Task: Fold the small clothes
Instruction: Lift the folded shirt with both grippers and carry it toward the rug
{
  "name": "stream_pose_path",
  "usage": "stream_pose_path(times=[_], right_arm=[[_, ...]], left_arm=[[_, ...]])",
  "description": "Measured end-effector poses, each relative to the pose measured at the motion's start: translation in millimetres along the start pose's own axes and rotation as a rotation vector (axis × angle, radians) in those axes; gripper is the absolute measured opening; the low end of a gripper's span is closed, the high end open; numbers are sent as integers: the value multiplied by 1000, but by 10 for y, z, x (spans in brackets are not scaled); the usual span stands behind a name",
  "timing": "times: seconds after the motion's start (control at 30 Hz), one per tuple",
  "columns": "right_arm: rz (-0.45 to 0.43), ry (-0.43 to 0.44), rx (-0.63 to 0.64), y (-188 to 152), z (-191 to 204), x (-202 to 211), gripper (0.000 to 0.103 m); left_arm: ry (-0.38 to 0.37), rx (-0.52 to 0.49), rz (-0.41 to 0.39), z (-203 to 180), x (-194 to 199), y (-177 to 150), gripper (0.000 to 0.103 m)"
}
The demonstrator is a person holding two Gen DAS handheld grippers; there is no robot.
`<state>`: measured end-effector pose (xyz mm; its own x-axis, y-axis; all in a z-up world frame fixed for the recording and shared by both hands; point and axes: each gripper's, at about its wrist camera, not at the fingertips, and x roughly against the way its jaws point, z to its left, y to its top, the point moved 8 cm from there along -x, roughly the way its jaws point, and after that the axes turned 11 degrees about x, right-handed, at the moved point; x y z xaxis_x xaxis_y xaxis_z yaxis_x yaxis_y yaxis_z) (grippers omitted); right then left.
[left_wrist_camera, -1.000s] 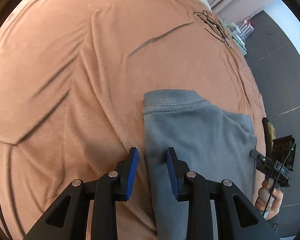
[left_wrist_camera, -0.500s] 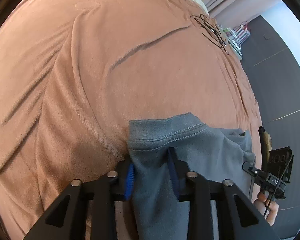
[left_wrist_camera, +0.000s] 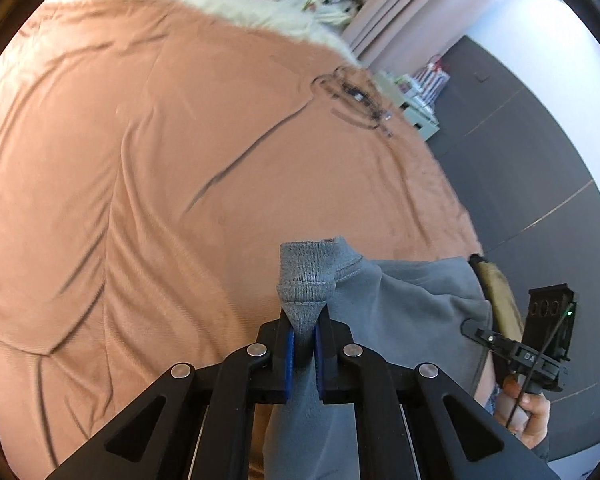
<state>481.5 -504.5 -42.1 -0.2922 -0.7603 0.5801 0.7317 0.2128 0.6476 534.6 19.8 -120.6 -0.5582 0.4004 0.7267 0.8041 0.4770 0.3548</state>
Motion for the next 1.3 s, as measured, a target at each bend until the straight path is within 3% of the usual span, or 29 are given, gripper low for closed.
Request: stream_pose_path(times=[0.27, 0.53, 0.73, 0.97, 1.1, 1.3], right_arm=[[-103, -7, 74, -144, 462, 635, 11], [-228, -11, 139, -509, 754, 1613, 10], [-299, -17, 207, -506, 991, 2276, 10], [-396, -21, 241, -592, 924, 2951, 10], [-427, -65, 253, -755, 767, 3335, 10], [-469, -169, 229, -1091, 434, 4035, 10]], left_arm=[[-62, -60, -91, -491, 755, -103, 7], [-133, -114, -171, -1070, 1496, -319, 7], [-170, -169, -228, -1691, 1981, -412, 7], [-188, -247, -244, -2339, 2151, -434, 7], [-226, -286, -237, -2740, 2120, -486, 7], [-292, -357, -166, -3488, 1868, -704, 7]])
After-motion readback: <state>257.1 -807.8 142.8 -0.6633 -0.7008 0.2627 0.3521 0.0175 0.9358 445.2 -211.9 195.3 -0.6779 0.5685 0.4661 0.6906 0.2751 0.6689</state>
